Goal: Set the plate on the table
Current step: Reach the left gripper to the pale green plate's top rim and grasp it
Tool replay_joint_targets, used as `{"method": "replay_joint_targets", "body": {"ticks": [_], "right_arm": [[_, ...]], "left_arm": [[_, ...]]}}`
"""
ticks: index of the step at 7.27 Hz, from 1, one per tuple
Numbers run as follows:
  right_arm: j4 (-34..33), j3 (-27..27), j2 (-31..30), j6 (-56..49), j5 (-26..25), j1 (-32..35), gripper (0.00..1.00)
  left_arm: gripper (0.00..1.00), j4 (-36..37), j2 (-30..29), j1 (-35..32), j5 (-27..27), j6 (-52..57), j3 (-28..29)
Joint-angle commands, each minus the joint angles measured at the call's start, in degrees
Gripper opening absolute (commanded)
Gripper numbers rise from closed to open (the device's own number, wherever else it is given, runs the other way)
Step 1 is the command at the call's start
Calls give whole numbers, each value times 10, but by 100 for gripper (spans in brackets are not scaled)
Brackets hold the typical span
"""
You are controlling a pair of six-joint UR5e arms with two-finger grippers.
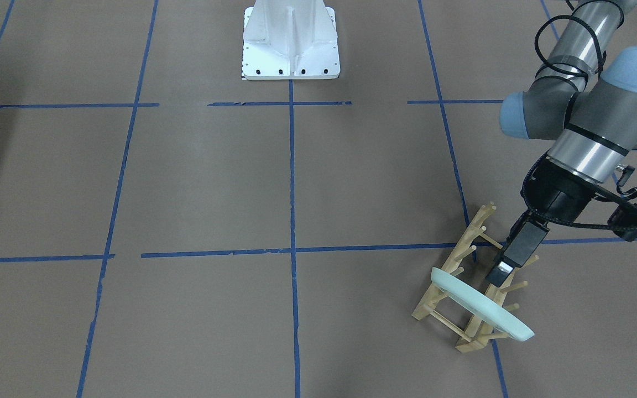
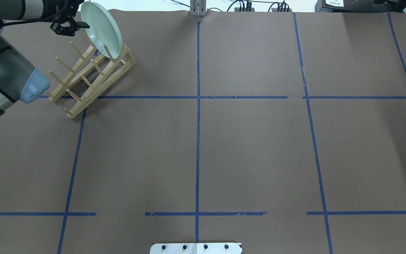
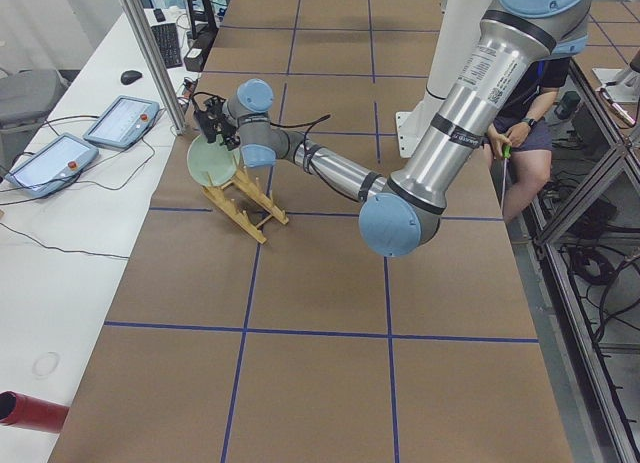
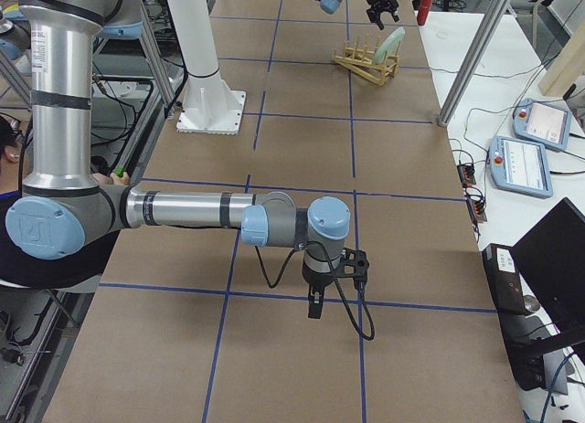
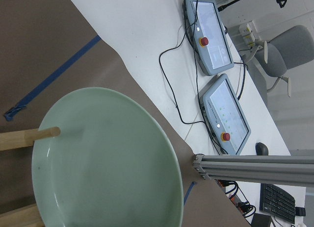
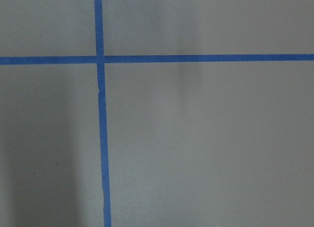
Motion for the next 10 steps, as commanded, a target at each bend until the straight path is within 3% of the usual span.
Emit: {"method": "replay_joint_targets", "body": {"ticks": [1,3,5,7,10], "right_arm": [[0,0,0,-1,0,0,100],[0,0,0,-1,0,0,100],[0,0,0,0,0,0,100],[0,0,0,0,0,0,100],[0,0,0,0,0,0,100]], "left_arm": [[92,-1,-29,3,14,0,44],[67,-1,-28,1,14,16,48],[28,-1,-28,1,14,16,49],[2,-11,-28,3,14,16,49],[0,-23,-28,-16,11,18,43]]}}
